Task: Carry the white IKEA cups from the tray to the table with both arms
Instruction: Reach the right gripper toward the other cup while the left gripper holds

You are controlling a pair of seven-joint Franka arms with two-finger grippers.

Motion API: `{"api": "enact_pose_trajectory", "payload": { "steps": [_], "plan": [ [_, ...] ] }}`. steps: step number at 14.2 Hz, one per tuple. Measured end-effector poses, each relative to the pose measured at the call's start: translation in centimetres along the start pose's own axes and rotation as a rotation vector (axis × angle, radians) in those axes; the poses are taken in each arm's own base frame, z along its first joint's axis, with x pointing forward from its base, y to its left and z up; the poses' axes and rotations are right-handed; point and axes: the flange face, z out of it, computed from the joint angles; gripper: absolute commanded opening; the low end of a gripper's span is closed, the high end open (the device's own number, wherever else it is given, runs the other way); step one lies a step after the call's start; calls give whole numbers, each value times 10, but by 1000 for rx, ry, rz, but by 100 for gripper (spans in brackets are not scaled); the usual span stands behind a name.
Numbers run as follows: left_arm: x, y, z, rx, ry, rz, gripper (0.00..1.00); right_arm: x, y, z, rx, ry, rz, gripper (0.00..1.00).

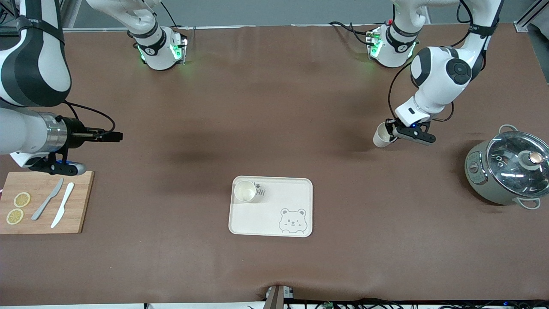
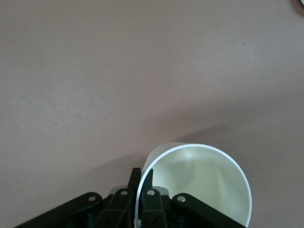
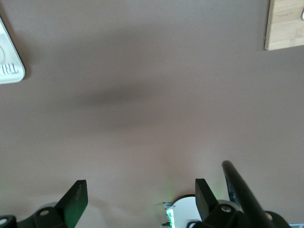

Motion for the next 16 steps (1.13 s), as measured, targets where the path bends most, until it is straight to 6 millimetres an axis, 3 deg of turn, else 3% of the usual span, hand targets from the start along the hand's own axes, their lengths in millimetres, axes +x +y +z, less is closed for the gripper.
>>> {"api": "enact_pose_trajectory", "payload": {
  "steps": [6,10,16],
  "plan": [
    [-12,-3,16,17,24,7,0,9,-17,15,67,14,86,100],
    [-15,-4,30,14,8,4,0,18,-42,28,76,38,148,100],
    [-17,-5,41,14,3,1,0,18,-64,36,70,38,227,100]
  ]
}}
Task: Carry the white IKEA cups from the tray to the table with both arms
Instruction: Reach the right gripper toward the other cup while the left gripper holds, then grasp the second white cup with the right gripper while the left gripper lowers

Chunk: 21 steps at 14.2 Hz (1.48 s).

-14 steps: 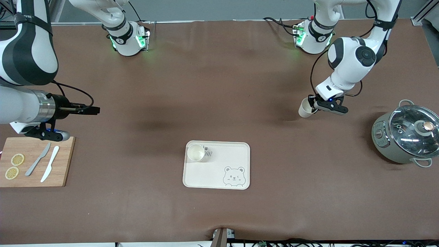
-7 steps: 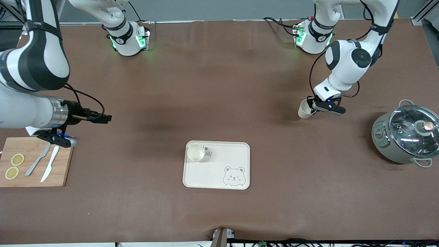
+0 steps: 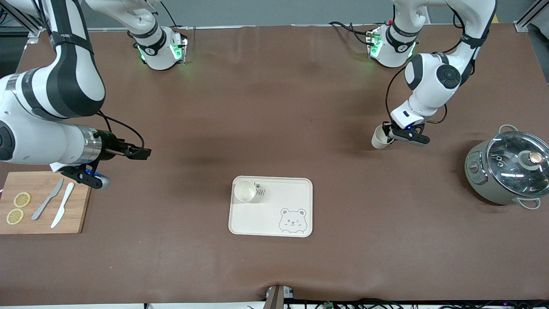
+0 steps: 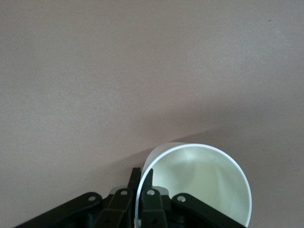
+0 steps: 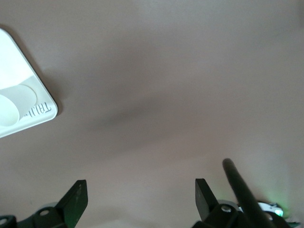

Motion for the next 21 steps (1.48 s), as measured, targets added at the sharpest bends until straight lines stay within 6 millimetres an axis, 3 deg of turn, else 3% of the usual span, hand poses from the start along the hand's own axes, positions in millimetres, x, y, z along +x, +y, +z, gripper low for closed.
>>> {"api": "enact_pose_trajectory", "payload": {
  "steps": [10,21],
  "plan": [
    [8,-2,13,2,14,-4,0,-10,-85,49,40,64,164,100],
    [18,-3,21,-3,15,-6,2,-6,-158,116,122,161,345,100]
  ]
}}
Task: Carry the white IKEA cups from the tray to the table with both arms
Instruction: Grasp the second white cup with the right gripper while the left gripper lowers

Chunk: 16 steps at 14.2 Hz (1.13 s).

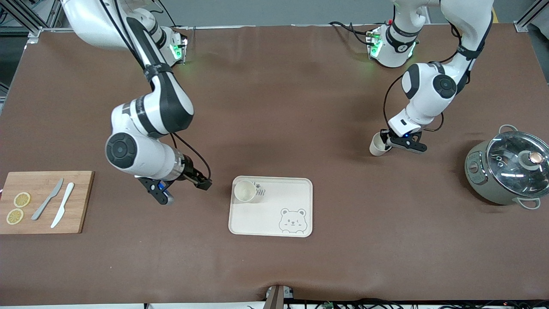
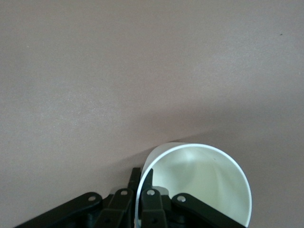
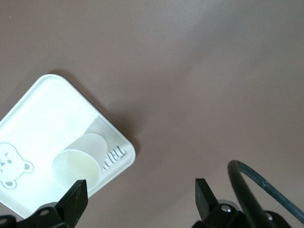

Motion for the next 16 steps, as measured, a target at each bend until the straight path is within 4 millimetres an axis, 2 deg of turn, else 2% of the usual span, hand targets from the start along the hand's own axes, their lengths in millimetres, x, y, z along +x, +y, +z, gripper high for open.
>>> {"api": "enact_pose_trajectory", "payload": {
  "steps": [1,4,5,6,7,12,14,16],
  "plan": [
    [1,0,1,-1,-1,0,9,-5,-6,11,6,7,5,100],
    [2,1,5,-4,-7,2,45,-29,-24,48,5,18,40,100],
    [3,1,5,-4,-6,2,74,-34,-28,57,5,21,48,100],
    [3,1,5,-4,-4,2,94,-38,-31,62,10,25,52,100],
    [4,1,5,-4,-3,3,100,-41,-34,67,20,31,60,100],
    [9,0,1,-2,9,2,100,-47,-46,89,73,60,103,100],
    [14,0,-4,-2,21,2,100,-53,-49,101,72,62,110,83],
    [21,1,-15,-9,16,0,100,-57,-50,107,66,61,112,74]
  ]
}}
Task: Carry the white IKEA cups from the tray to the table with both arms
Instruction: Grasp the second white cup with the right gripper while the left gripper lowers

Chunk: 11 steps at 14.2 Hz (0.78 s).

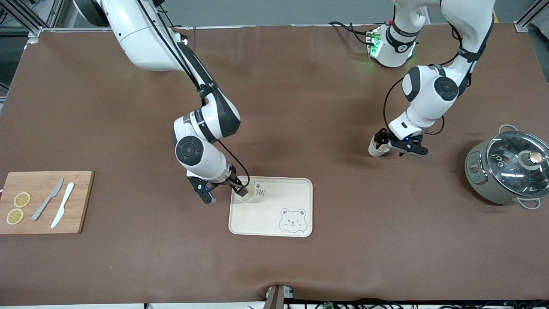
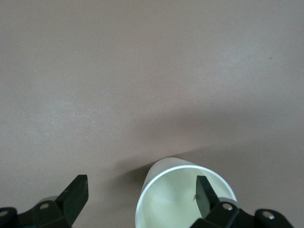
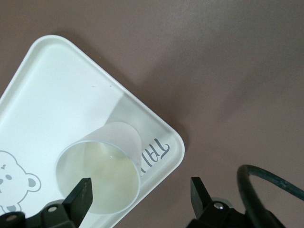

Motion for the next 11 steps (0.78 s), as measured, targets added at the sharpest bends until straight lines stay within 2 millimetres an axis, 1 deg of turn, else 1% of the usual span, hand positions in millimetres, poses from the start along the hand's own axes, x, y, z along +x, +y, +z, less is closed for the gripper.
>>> {"api": "enact_pose_trajectory", "payload": {
  "steps": [1,2,4,5,6,7,8,10,11],
  "plan": [
    [4,1,-7,-5,-6,-3,100,-1,0,1,-1,0,0,72],
    [8,2,-16,-9,-11,-7,100,-1,0,3,-4,0,0,68],
    [15,5,-35,-18,-20,-11,100,-2,0,11,-7,1,-1,53],
    [19,6,-45,-23,-26,-15,100,-2,-1,15,9,7,-1,40],
    [24,8,-54,-28,-32,-20,100,-2,-3,19,22,13,1,31],
    [29,9,-62,-33,-36,-26,100,-3,-3,24,26,16,4,14],
    [35,10,-70,-38,-39,-34,100,-4,-3,29,28,18,6,0],
    [47,12,-83,-46,-41,-46,100,-7,-4,34,34,20,9,0],
    [53,12,-89,-50,-41,-54,100,-6,-5,33,36,21,10,0]
  ]
}}
